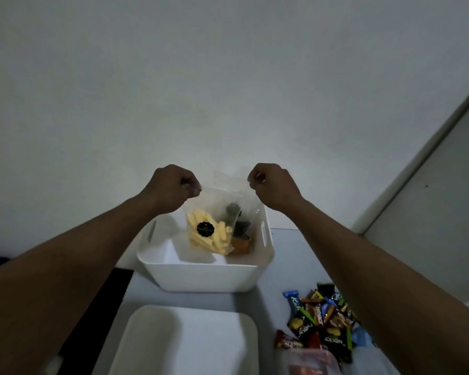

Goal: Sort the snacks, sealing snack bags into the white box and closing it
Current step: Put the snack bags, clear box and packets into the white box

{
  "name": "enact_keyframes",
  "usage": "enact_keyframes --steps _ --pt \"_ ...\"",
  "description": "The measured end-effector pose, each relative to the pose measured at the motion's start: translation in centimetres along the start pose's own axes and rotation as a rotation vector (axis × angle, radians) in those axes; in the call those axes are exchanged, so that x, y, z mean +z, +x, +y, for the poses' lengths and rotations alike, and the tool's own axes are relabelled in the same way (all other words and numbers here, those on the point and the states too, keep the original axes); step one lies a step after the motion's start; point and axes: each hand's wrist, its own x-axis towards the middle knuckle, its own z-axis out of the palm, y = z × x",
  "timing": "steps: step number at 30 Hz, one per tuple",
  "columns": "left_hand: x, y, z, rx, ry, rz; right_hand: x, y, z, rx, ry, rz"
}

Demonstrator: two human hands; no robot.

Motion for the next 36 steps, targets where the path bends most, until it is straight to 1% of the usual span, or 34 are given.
enact_keyframes --steps 4,8,14,20,26,32,36 --pt "1.5 -0.2 -1.6 -0.012 0.002 -0.035 3.0 -0.1 1.5 0.045 -0.027 -0.116" --pt "4.1 -0.7 -2.6 -0.007 -0.026 -0.111 5.5 -0.2 3.3 0.084 -0.085 -0.242" --pt "7.6 -0.5 -3.5 -0.038 -0.061 -0.158 7.0 0.8 5.7 0.045 -0.212 -0.375" --pt "10.6 0.1 -3.6 -0.041 -0.014 -0.224 6.7 2.7 6.7 0.09 -0.201 -0.411" --pt "13.7 0.9 -3.4 -0.097 -0.013 -0.233 7.3 3.3 7.4 0.036 -0.259 -0.353" --pt "15.3 1.7 -2.9 -0.166 0.038 -0.146 7.5 3.6 8.0 0.016 -0.284 -0.348" --pt "15.4 1.5 -2.7 -0.153 0.221 -0.032 6.9 3.3 8.1 0.001 -0.28 -0.334"
